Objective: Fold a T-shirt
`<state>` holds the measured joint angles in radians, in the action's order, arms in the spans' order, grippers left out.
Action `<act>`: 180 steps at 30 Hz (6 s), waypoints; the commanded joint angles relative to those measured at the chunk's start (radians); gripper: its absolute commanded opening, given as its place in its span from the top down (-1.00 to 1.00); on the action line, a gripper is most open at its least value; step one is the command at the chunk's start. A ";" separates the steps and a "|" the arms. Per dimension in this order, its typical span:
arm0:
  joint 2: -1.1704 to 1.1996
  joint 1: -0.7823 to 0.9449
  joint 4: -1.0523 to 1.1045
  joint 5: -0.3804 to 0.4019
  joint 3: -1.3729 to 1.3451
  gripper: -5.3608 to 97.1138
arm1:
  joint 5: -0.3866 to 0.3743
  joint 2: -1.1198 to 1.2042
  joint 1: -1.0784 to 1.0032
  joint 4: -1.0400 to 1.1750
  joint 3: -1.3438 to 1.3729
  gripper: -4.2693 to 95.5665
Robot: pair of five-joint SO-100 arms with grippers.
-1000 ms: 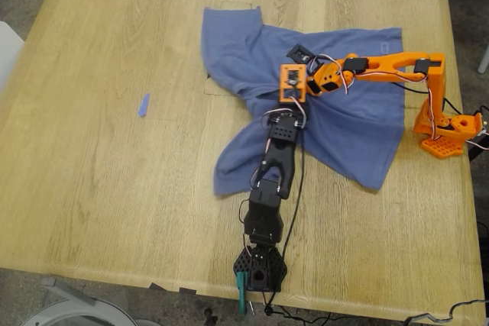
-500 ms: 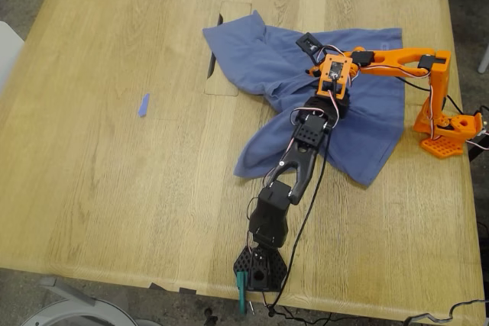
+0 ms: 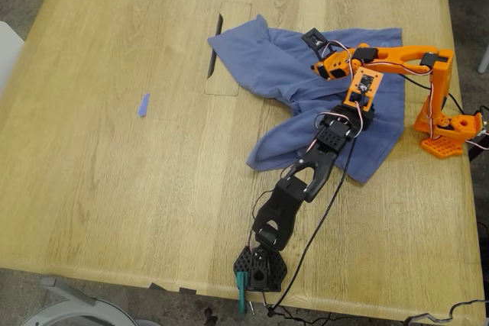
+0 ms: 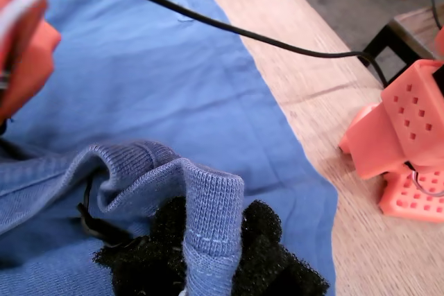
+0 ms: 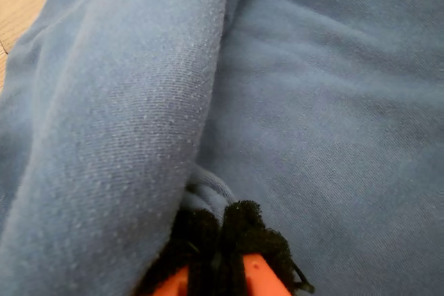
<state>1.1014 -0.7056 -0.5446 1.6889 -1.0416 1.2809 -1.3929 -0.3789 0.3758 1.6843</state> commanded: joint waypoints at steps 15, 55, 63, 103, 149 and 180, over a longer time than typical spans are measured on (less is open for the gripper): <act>-0.396 -0.213 -0.064 0.012 0.801 0.90 | -0.003 -0.069 -0.052 -0.089 0.046 0.92; -0.882 -0.213 -0.396 -0.014 1.378 0.49 | 0.000 -0.097 -0.126 -0.109 0.135 0.92; -0.887 -0.213 -0.348 -0.081 1.378 0.09 | 0.000 -0.098 -0.121 -0.103 0.137 0.92; -1.117 -0.071 -0.367 -0.574 1.373 -0.04 | 0.011 -0.141 -0.066 -0.077 0.167 0.92; -1.164 0.083 -0.525 -0.341 1.373 0.90 | 0.012 -0.313 0.014 -0.086 0.374 0.92; -0.457 0.252 -1.230 -0.276 1.373 0.90 | 0.038 -0.960 0.121 0.086 0.591 0.92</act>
<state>0.3958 -0.4955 -1.7426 1.3990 0.2991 1.3100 -2.2810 -0.2638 0.4587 2.2795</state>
